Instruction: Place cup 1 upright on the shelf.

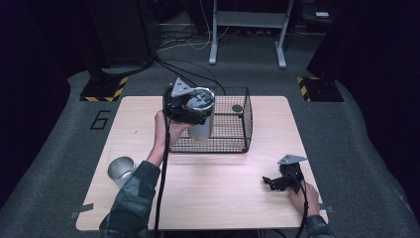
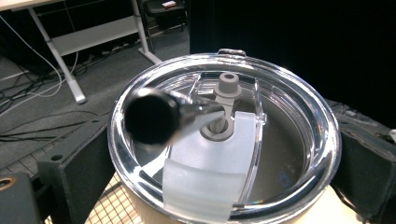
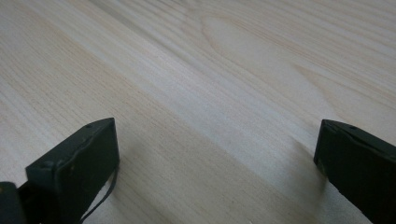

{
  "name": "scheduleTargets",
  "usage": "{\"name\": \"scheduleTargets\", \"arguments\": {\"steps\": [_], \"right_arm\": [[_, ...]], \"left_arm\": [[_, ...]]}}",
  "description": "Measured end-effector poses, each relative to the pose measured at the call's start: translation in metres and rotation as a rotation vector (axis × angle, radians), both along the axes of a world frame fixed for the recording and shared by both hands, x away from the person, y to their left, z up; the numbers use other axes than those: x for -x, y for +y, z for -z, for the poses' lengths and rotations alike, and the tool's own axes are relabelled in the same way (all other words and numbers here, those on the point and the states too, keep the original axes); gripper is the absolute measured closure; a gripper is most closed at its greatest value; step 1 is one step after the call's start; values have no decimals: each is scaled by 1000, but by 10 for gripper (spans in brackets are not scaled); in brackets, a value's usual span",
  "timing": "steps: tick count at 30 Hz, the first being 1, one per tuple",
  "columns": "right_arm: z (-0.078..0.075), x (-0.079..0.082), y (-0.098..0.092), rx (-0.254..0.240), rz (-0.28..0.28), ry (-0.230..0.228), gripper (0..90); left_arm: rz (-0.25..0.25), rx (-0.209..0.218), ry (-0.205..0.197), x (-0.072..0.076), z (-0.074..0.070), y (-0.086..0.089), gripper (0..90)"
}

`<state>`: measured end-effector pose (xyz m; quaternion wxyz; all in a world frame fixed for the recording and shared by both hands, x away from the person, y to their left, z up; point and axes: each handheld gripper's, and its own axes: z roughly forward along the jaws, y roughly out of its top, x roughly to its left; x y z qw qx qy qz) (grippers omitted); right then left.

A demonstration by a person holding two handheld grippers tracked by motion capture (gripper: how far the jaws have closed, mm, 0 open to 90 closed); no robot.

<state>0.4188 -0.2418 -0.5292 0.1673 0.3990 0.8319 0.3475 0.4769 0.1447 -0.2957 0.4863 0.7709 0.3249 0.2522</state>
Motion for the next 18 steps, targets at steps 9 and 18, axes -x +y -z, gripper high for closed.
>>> {"name": "scheduleTargets", "arguments": {"steps": [9,18], "right_arm": [[0,0,0,0,-1,0,0],[0,0,0,-6,2,2,0]], "left_arm": [[-1,-11,0,-17,-7,-15,38],[-33,-9,-3,-33,-2,-25,38]]}}
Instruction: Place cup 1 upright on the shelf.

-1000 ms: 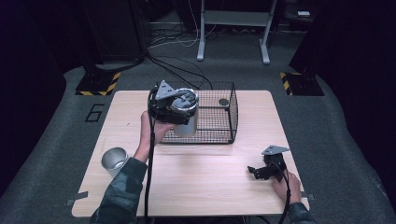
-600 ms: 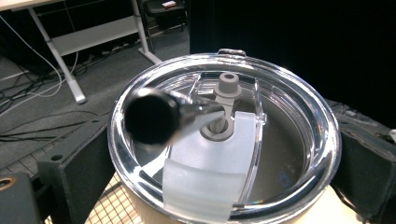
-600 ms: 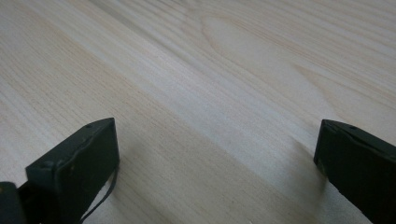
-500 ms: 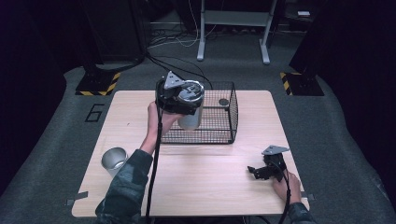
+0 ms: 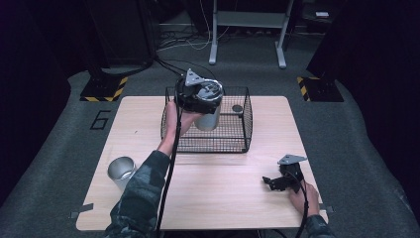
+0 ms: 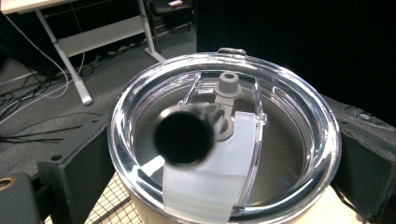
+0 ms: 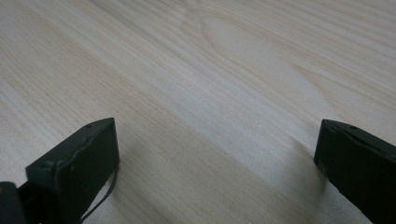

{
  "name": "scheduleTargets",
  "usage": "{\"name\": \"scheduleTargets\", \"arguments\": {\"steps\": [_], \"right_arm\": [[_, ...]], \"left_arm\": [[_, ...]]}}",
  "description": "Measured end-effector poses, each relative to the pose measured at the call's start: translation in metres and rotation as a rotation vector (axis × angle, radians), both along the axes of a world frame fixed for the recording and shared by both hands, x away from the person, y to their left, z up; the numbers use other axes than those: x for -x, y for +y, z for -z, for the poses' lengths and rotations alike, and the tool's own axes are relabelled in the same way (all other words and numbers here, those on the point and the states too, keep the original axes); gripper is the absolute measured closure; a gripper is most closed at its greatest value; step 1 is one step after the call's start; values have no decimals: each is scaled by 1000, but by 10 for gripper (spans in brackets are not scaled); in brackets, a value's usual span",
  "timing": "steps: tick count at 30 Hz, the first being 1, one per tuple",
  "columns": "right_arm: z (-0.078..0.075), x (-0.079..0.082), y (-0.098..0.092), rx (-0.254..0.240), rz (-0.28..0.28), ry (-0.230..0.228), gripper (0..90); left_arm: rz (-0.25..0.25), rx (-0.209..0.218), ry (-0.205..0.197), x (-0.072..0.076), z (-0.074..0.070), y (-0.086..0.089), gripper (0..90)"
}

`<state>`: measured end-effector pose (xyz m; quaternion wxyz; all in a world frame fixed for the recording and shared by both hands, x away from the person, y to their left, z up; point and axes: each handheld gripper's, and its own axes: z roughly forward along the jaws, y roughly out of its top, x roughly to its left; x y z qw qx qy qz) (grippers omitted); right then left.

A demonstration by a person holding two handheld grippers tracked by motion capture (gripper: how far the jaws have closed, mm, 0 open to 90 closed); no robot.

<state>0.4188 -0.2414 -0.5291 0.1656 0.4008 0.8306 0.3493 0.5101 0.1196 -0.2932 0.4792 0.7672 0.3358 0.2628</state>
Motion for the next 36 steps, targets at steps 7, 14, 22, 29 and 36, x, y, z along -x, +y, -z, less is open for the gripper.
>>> {"name": "scheduleTargets", "arguments": {"steps": [7,14,22,29,36], "right_arm": [[0,0,0,1,2,-2,0],[0,0,0,1,-1,2,0],[0,0,0,4,-5,-3,0],[0,0,0,4,-6,-1,0],[0,0,-1,4,-6,-1,0]], "left_arm": [[-20,3,12,-12,5,-6,38],[-29,5,29,-25,10,-13,38],[-24,-5,59,-34,20,-23,38],[-26,0,81,-40,30,-35,38],[-30,1,99,-45,38,-45,38]]}}
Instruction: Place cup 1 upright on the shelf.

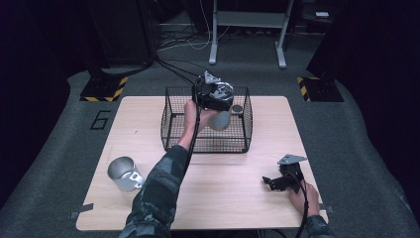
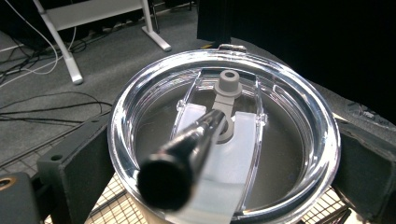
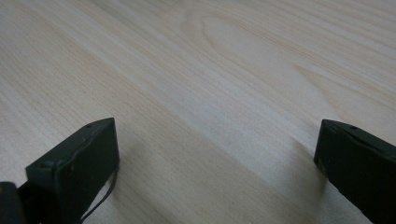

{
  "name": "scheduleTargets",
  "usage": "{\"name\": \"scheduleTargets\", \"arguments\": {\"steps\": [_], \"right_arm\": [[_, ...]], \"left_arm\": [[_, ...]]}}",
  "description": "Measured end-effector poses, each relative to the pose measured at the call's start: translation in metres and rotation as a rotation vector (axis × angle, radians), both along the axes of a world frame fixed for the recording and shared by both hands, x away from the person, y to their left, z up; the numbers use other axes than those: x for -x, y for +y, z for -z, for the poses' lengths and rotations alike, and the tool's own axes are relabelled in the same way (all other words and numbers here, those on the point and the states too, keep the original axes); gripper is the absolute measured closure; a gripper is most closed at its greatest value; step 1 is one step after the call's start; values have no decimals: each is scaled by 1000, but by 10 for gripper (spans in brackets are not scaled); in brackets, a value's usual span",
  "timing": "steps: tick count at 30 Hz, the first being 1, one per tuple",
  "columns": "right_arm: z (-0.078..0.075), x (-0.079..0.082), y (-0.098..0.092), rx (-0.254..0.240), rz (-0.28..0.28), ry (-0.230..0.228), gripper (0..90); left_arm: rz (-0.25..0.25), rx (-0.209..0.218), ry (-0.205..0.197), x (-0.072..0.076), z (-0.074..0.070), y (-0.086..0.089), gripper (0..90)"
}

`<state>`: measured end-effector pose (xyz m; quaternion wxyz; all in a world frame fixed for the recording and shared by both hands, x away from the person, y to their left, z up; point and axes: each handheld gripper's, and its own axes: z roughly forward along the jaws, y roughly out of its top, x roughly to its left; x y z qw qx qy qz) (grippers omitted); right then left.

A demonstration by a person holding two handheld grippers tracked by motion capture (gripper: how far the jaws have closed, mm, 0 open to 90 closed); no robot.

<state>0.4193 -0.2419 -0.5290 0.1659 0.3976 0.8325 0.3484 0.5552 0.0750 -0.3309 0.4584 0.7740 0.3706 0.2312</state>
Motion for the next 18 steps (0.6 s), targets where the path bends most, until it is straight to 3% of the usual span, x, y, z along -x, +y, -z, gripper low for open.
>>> {"name": "scheduleTargets", "arguments": {"steps": [18], "right_arm": [[0,0,0,0,3,-3,0]], "left_arm": [[-19,29,62,-13,30,-12,38]]}}
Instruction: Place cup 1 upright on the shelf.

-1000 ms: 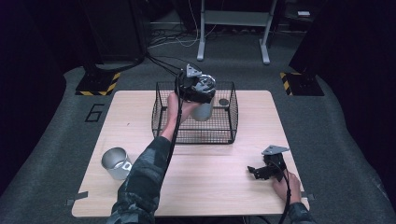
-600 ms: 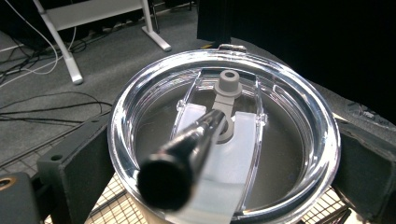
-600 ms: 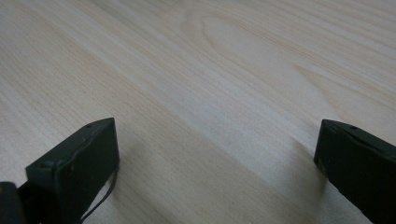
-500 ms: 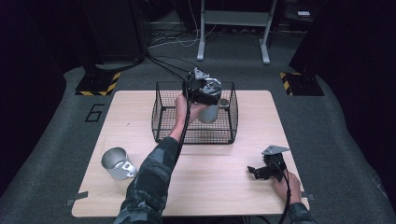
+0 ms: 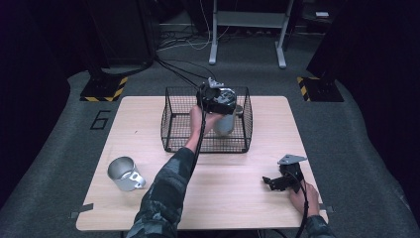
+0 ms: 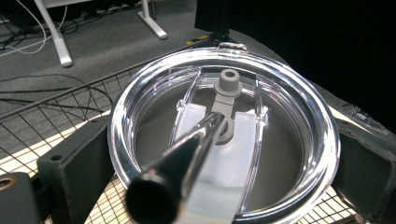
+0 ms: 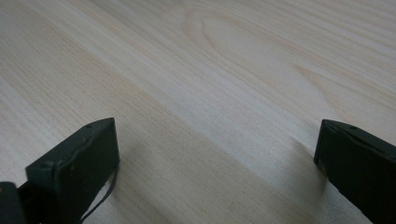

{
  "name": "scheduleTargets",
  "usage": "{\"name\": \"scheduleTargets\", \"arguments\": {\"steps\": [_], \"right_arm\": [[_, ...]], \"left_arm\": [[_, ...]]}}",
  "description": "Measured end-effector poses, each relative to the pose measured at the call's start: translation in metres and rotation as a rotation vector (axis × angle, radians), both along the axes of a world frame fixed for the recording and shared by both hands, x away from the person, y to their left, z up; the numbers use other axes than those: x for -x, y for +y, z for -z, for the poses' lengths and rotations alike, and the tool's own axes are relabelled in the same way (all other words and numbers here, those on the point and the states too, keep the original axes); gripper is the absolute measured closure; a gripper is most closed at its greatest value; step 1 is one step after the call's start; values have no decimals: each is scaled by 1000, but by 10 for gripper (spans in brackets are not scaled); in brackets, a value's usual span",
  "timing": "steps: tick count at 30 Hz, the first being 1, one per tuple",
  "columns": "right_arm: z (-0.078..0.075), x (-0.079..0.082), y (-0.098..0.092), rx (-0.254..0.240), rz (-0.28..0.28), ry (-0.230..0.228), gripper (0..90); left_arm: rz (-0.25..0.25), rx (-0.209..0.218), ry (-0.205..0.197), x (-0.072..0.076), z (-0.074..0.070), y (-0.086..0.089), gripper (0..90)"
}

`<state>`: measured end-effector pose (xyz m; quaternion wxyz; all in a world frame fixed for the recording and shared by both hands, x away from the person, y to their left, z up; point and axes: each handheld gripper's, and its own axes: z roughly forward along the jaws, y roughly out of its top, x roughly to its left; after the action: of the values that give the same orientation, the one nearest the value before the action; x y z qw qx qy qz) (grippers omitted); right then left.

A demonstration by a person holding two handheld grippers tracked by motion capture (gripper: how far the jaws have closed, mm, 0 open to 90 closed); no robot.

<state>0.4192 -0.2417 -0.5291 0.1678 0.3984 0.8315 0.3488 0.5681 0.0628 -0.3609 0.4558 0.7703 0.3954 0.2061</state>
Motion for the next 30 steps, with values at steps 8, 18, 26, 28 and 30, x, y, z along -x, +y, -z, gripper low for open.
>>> {"name": "scheduleTargets", "arguments": {"steps": [8,18,26,28,30], "right_arm": [[0,0,0,0,0,0,0],[0,0,0,0,0,0,0],[0,0,0,-2,2,1,0],[0,0,0,-2,2,1,0],[0,0,0,-2,2,1,0]], "left_arm": [[6,-31,7,-1,6,-10,38],[11,-51,20,-3,13,-17,38],[19,-71,36,-4,23,-22,38],[17,-73,39,-4,25,-23,37],[23,-92,43,-5,26,-23,37]]}}
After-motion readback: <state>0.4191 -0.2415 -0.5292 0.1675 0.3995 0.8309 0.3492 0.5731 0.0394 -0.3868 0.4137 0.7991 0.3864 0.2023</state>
